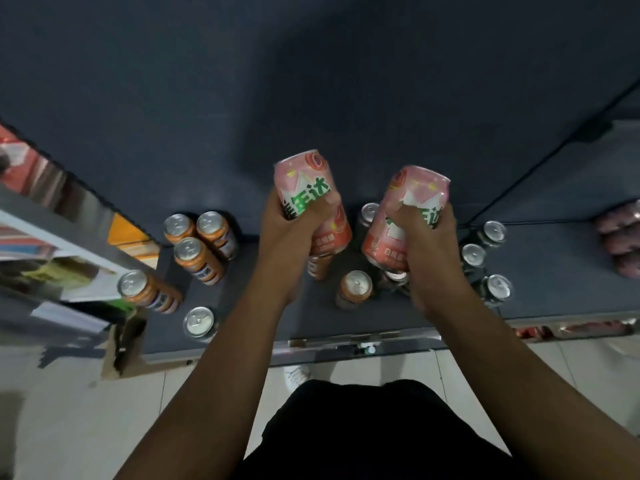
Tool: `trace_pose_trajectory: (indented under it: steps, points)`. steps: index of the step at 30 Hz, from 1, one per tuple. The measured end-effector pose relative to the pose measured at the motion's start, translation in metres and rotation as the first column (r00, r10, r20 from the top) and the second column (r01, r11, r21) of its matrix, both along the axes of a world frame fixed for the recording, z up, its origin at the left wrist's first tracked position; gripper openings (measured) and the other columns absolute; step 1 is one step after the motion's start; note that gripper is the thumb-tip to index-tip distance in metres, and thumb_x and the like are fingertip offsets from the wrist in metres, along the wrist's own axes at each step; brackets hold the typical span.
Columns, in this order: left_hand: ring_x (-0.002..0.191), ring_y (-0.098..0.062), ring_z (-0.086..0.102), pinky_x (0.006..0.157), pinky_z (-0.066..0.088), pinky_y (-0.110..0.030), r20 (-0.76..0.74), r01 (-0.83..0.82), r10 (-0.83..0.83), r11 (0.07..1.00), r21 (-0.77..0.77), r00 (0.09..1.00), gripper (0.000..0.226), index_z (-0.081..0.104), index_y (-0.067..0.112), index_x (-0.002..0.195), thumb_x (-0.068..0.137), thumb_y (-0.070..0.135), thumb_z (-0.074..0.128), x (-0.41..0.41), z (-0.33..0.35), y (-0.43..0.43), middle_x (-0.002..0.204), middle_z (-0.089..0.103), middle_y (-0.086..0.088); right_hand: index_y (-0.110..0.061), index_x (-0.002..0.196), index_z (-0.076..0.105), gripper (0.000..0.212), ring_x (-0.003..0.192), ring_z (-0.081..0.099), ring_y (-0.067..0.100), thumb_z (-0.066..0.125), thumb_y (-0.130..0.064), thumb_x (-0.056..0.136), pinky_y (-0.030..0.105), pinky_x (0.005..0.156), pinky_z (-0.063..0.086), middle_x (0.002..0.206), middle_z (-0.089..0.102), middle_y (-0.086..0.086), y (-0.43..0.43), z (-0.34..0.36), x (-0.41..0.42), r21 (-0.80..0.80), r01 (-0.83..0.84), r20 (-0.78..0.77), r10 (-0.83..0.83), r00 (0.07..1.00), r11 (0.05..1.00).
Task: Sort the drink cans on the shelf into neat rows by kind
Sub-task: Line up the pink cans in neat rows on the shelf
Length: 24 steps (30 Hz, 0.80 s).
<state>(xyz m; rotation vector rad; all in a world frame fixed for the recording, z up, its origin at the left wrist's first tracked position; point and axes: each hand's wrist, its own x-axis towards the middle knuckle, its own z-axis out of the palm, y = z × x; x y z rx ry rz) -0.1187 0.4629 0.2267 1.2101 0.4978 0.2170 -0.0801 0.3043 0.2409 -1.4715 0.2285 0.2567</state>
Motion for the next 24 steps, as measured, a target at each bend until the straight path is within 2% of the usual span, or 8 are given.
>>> trace_pose_trajectory:
  steps: [4, 6, 8, 13, 16, 18, 21, 24]
  points:
    - [0.088, -0.005, 0.073, 0.068, 0.057, -0.021, 0.056, 0.090, -0.098, 0.986, 0.139, 0.994, 0.058, 0.055, 0.015, 0.132, 0.081, 0.011, 0.083, -0.003, 0.021, -0.052, 0.104, 0.072, 0.003, -0.018, 0.118, 0.058, 0.041, 0.078, 0.071, 0.010, 0.079, -0.022, 0.083, 0.030, 0.065, 0.059, 0.097, 0.070, 0.000, -0.050, 0.016, -0.002, 0.032, 0.102, 0.021, -0.102, 0.995, 0.994]
    - [0.091, -0.007, 0.073, 0.070, 0.058, -0.022, 0.082, 0.110, -0.130, 0.970, 0.215, 0.988, 0.069, 0.054, 0.016, 0.133, 0.073, 0.021, 0.089, -0.004, 0.028, -0.087, 0.107, 0.073, 0.001, -0.012, 0.120, 0.056, 0.042, 0.071, 0.069, 0.006, 0.078, -0.018, 0.085, 0.026, 0.062, 0.056, 0.093, 0.068, 0.000, -0.083, 0.023, -0.005, 0.049, 0.140, 0.058, -0.142, 0.988, 0.989]
    - [0.098, -0.014, 0.073, 0.075, 0.060, -0.027, 0.086, 0.131, -0.158, 0.956, 0.264, 0.984, 0.077, 0.055, 0.019, 0.133, 0.065, 0.032, 0.091, -0.005, 0.032, -0.124, 0.112, 0.073, -0.001, -0.010, 0.121, 0.054, 0.046, 0.072, 0.069, 0.006, 0.080, -0.017, 0.084, 0.025, 0.063, 0.056, 0.095, 0.067, 0.001, -0.120, 0.029, -0.010, 0.051, 0.164, 0.107, -0.169, 0.980, 0.985]
    - [0.089, -0.007, 0.072, 0.072, 0.057, -0.022, 0.112, 0.215, -0.259, 0.928, 0.305, 0.959, 0.062, 0.058, 0.020, 0.125, 0.071, 0.026, 0.088, -0.008, 0.042, -0.226, 0.106, 0.073, 0.002, -0.012, 0.128, 0.047, 0.063, 0.087, 0.072, 0.008, 0.087, -0.019, 0.079, 0.030, 0.073, 0.061, 0.105, 0.066, 0.003, -0.226, 0.039, -0.030, 0.020, 0.247, 0.224, -0.245, 0.943, 0.969]
    - [0.088, -0.007, 0.071, 0.072, 0.057, -0.023, 0.132, 0.295, -0.347, 0.905, 0.306, 0.929, 0.053, 0.060, 0.024, 0.118, 0.070, 0.029, 0.083, -0.004, 0.046, -0.285, 0.103, 0.072, 0.003, -0.014, 0.129, 0.045, 0.062, 0.079, 0.069, -0.004, 0.085, -0.019, 0.082, 0.021, 0.071, 0.057, 0.103, 0.064, -0.004, -0.288, 0.046, -0.048, 0.023, 0.319, 0.232, -0.315, 0.920, 0.948]
    - [0.087, -0.006, 0.071, 0.072, 0.057, -0.024, 0.132, 0.348, -0.405, 0.881, 0.319, 0.905, 0.051, 0.060, 0.028, 0.114, 0.070, 0.028, 0.085, -0.001, 0.048, -0.319, 0.100, 0.073, 0.007, -0.017, 0.130, 0.047, 0.063, 0.081, 0.067, -0.004, 0.086, -0.023, 0.081, 0.021, 0.073, 0.057, 0.105, 0.064, -0.004, -0.322, 0.047, -0.057, 0.042, 0.391, 0.224, -0.390, 0.893, 0.919]
    - [0.088, -0.007, 0.071, 0.073, 0.058, -0.024, 0.111, 0.432, -0.492, 0.836, 0.339, 0.864, 0.059, 0.058, 0.022, 0.124, 0.074, 0.024, 0.089, 0.002, 0.050, -0.371, 0.104, 0.073, 0.004, -0.018, 0.128, 0.049, 0.062, 0.085, 0.068, 0.002, 0.087, -0.025, 0.080, 0.026, 0.077, 0.059, 0.107, 0.064, -0.002, -0.369, 0.045, -0.070, 0.061, 0.506, 0.222, -0.506, 0.834, 0.861]
    - [0.092, -0.010, 0.072, 0.077, 0.061, -0.031, 0.098, 0.515, -0.578, 0.782, 0.350, 0.810, 0.066, 0.056, 0.020, 0.128, 0.071, 0.029, 0.088, 0.008, 0.050, -0.417, 0.108, 0.072, 0.002, -0.020, 0.125, 0.052, 0.056, 0.087, 0.069, 0.005, 0.085, -0.027, 0.081, 0.030, 0.081, 0.062, 0.106, 0.066, -0.001, -0.407, 0.046, -0.081, 0.043, 0.578, 0.222, -0.572, 0.789, 0.815]
